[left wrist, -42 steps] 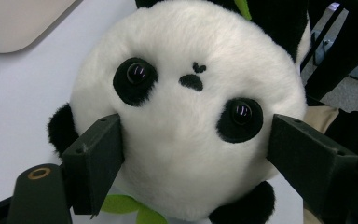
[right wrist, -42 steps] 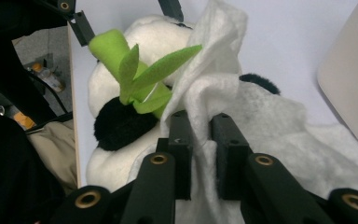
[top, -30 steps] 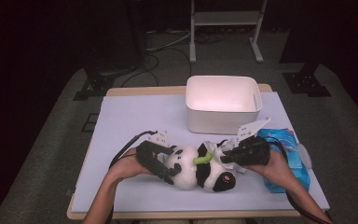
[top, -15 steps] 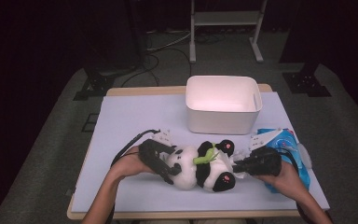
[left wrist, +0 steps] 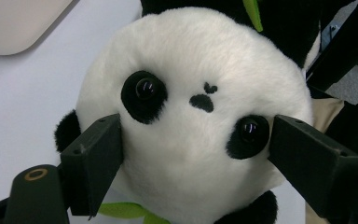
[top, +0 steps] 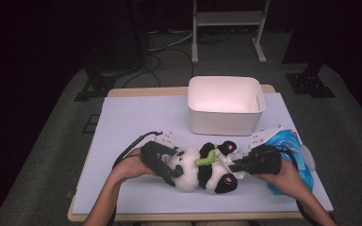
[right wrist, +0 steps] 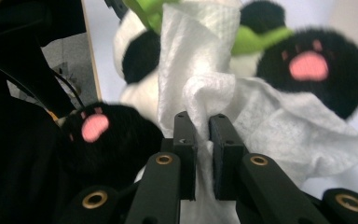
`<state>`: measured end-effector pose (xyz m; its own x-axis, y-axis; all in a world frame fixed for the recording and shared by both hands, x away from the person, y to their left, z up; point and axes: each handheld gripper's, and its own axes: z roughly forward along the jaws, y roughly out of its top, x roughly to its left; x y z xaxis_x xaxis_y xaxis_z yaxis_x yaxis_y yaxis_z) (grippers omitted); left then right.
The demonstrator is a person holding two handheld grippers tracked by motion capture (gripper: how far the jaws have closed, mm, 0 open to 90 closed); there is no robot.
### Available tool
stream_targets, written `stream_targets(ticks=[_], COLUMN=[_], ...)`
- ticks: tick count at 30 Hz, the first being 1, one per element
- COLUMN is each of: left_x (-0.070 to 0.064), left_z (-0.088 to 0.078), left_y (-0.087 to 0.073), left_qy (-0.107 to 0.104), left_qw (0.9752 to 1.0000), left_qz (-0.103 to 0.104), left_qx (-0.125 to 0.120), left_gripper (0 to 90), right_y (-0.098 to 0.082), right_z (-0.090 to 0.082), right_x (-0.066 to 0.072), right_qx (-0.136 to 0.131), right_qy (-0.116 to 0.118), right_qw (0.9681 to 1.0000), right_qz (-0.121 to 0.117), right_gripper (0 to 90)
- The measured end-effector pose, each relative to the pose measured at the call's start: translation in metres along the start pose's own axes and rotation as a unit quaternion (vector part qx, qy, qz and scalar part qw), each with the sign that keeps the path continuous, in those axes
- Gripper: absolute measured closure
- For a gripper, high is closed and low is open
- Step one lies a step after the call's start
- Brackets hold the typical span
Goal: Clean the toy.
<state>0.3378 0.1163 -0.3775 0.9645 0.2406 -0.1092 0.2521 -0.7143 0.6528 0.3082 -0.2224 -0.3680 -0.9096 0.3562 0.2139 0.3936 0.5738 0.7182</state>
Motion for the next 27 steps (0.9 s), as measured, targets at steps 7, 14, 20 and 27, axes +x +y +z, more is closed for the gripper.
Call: stream_targets(ticks=[7,14,20,27], left_x=[0.0,0.0,-0.001,0.0], left_z=[0.0,0.0,0.0,0.0], left_y=[-0.001,-0.003,-0.002,-0.002], left_qy=[-0.002,-0.003,-0.003,-0.004], left_qw=[1.0,1.0,1.0,1.0], left_qz=[-0.001,0.001,0.001,0.0], left_qx=[-0.005,-0.008,-0.006,-0.005], left_gripper=[17.4,17.4,17.4,17.4], right_y=[0.02,0.023,0.014,-0.001], right_z=[0.007,0.01,0.007,0.002], right_x=[0.004,0.006,0.003,-0.001], right_qx=[-0.002,0.002,0.0,0.0], right_qy=[0.016,0.017,0.012,0.005], right_qw=[0.9997,0.9996,0.9998,1.0], right_qz=[-0.017,-0.022,-0.014,0.001], right_gripper=[81.5,81.6,81.6,81.6])
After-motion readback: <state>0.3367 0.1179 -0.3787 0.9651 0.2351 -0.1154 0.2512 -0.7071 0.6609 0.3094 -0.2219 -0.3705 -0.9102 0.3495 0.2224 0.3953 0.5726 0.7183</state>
